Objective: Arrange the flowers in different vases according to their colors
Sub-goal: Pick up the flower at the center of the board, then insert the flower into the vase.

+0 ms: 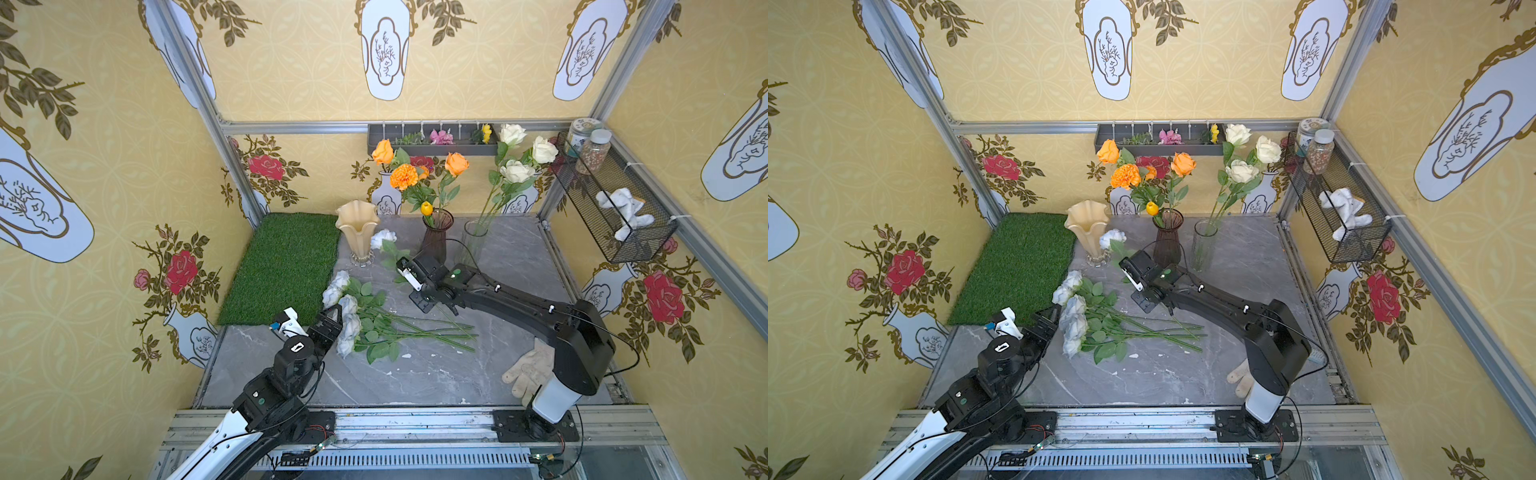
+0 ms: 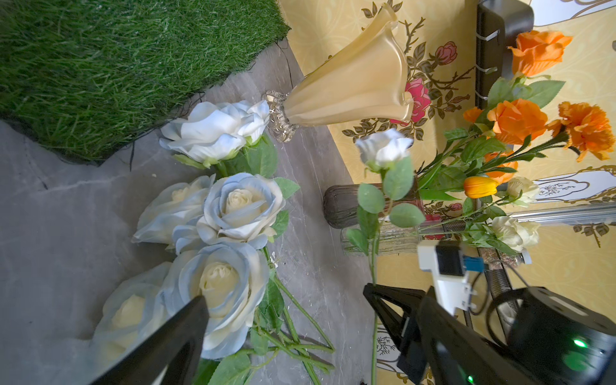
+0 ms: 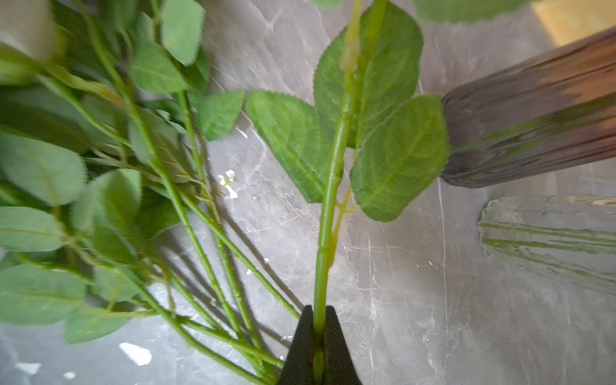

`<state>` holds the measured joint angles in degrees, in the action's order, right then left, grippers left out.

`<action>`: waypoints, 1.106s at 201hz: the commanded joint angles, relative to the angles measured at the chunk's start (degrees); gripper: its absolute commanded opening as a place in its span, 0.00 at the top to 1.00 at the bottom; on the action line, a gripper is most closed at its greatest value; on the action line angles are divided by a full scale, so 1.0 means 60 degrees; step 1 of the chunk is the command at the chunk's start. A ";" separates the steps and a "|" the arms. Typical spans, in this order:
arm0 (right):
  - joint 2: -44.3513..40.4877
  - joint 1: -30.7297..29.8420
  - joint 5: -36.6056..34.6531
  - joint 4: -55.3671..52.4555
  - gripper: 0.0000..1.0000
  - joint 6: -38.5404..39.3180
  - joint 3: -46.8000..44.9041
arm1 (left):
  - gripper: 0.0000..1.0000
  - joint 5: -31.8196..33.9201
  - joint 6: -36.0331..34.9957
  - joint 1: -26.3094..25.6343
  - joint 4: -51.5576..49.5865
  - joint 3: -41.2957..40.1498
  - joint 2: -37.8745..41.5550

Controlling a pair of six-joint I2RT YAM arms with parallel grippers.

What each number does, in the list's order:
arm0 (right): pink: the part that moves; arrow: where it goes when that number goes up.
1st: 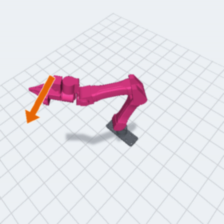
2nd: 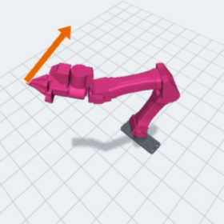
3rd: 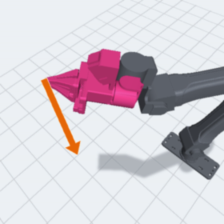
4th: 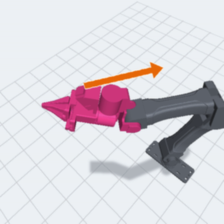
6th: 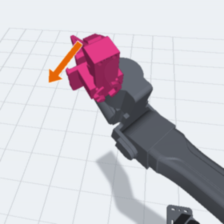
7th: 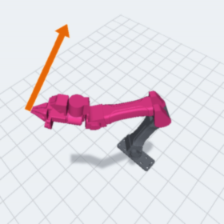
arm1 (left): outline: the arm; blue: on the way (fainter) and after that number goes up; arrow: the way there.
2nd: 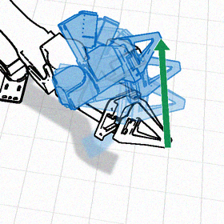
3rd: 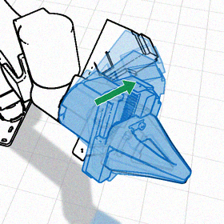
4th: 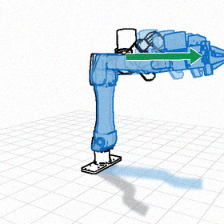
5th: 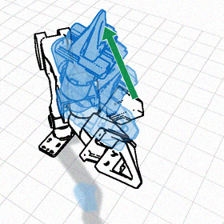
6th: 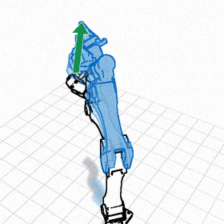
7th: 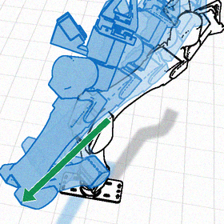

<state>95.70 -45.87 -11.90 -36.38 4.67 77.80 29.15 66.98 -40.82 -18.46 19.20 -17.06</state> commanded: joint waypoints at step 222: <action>0.4162 -0.0308 0.2105 1.0868 1.00 0.1469 0.7525 | 0.00 -0.0397 -0.0661 0.0029 0.0398 -0.0194 0.0644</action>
<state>116.92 -48.56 1.69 23.09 10.79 117.51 26.20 64.51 -40.77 -16.58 18.46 -13.65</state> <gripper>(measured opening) 0.079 0.999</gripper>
